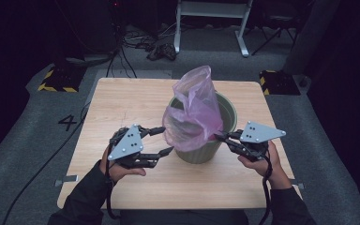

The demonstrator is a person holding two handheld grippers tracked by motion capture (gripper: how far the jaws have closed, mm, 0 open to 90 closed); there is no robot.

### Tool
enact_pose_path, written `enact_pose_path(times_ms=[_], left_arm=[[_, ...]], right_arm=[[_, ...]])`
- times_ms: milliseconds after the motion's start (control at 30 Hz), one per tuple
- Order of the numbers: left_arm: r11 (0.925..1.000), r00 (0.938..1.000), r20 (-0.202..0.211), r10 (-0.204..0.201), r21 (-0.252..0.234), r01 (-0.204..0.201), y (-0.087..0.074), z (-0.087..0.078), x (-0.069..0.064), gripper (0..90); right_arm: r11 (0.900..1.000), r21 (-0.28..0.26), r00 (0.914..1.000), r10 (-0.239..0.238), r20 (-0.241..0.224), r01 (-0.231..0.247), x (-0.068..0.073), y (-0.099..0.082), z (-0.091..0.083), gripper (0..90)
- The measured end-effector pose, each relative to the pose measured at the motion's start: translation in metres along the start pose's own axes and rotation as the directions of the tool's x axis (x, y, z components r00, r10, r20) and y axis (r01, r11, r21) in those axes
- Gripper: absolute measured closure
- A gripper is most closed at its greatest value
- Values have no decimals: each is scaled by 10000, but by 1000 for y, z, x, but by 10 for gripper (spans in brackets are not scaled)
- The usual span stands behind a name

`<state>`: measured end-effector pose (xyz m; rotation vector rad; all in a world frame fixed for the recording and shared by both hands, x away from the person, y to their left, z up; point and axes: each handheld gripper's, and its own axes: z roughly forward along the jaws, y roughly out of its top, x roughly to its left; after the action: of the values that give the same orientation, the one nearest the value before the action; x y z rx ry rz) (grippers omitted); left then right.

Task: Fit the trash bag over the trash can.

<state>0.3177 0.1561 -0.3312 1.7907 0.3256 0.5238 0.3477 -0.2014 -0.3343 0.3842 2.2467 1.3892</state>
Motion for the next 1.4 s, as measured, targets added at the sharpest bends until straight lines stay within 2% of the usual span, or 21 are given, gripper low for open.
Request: enact_pose_path(times_ms=[67,133,267,300,367,433,500,567,600,700,767,833,900,1067,1200,1300,1333,1400], left_arm=[[9989,9991,-81,-408,-254,406,0,-4,7,355],[9983,9981,-344,-514,-287,504,1,-5,13,329],[9979,9978,-208,-631,-166,627,3,3,24,287],[9980,9977,-278,-620,-122,616,4,6,26,285],[9971,9972,-13,-745,-129,745,6,12,33,284],[9967,9966,153,-807,-6,807,8,18,38,316],[9974,9968,382,-707,140,702,8,24,39,430],[9987,9979,482,-438,264,425,9,29,39,529],[9990,9978,568,-345,304,328,9,30,39,612],[9991,9976,697,34,430,-64,9,34,36,737],[9995,9940,1091,-31,329,-5,9,35,35,791],[9980,9940,1058,263,538,-321,9,37,33,863],[9976,9932,1112,336,562,-400,9,38,31,890],[9958,9934,1019,536,686,-608,9,38,27,898],[9946,9926,1033,641,749,-720,9,39,27,899],[9943,9922,1068,642,774,-727,9,39,26,899],[9943,9921,1063,663,766,-747,9,39,26,899],[9941,9927,1009,668,783,-748,10,39,26,899]], right_arm=[[10000,47,10000,-47,-41,48,1,-2,-1,888],[10000,12,9999,-81,-95,81,1,-4,-2,887],[9999,-91,9999,-106,-73,105,2,-5,-4,867],[9999,-108,9999,-121,-93,120,3,-5,-4,858],[9998,-140,9998,-146,-97,144,3,-6,-5,838],[9998,-142,9999,-156,-60,155,4,-7,-6,797],[9998,-124,9998,-168,-99,167,5,-8,-7,753],[9996,-66,9996,-279,-9,279,6,-9,-8,721],[9996,-85,9997,-259,24,259,6,-10,-9,698],[9998,-124,9998,-174,27,175,6,-11,-12,596],[9998,-173,9999,-126,11,127,8,-11,-14,500],[9997,-141,9998,-186,113,188,10,-9,-18,491],[9996,-153,9994,-224,245,228,13,-7,-21,444],[9990,-436,9998,-113,170,121,19,5,-33,383],[9973,-653,9992,-323,216,337,26,21,-37,338],[9970,-665,9984,-369,430,397,25,31,-34,318],[9972,-599,9971,-417,636,455,24,33,-33,308],[9979,-477,9958,-403,828,443,20,35,-27,379]])
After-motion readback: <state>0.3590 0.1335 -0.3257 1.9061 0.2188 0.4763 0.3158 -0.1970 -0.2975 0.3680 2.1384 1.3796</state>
